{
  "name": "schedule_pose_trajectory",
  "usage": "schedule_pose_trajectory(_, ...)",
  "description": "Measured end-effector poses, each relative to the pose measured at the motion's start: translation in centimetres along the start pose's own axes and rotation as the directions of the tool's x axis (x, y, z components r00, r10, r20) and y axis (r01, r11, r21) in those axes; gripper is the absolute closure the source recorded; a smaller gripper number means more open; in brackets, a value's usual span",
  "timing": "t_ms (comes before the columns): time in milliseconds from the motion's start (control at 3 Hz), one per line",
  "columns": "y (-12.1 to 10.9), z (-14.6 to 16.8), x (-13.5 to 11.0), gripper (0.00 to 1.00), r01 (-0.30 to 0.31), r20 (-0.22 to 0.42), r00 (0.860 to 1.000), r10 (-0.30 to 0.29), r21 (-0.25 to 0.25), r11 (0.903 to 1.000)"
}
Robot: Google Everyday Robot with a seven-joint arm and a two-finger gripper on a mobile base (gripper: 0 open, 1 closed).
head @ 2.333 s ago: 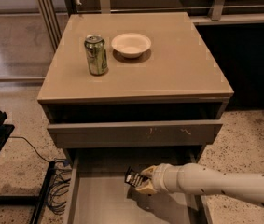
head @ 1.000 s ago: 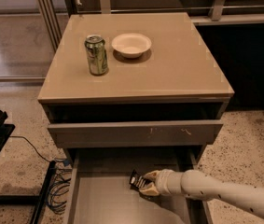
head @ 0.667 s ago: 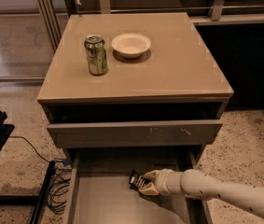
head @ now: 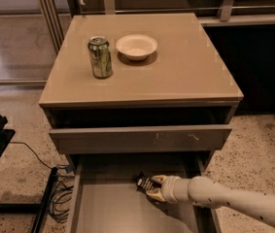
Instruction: Place rxbar chocolate into middle drawer
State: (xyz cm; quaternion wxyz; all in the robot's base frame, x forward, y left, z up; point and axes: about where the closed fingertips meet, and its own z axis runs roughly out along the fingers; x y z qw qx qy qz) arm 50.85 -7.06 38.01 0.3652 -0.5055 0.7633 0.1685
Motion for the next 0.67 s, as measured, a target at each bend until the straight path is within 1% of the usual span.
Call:
schedule_pose_trajectory(333,0.0,0.0,0.0,0.02,0.0,0.0,1.0,0.0,0.0,1.0)
schedule_pose_trajectory(667,0.0,0.0,0.0,0.0,0.0,0.0,1.0,0.0,0.0,1.0)
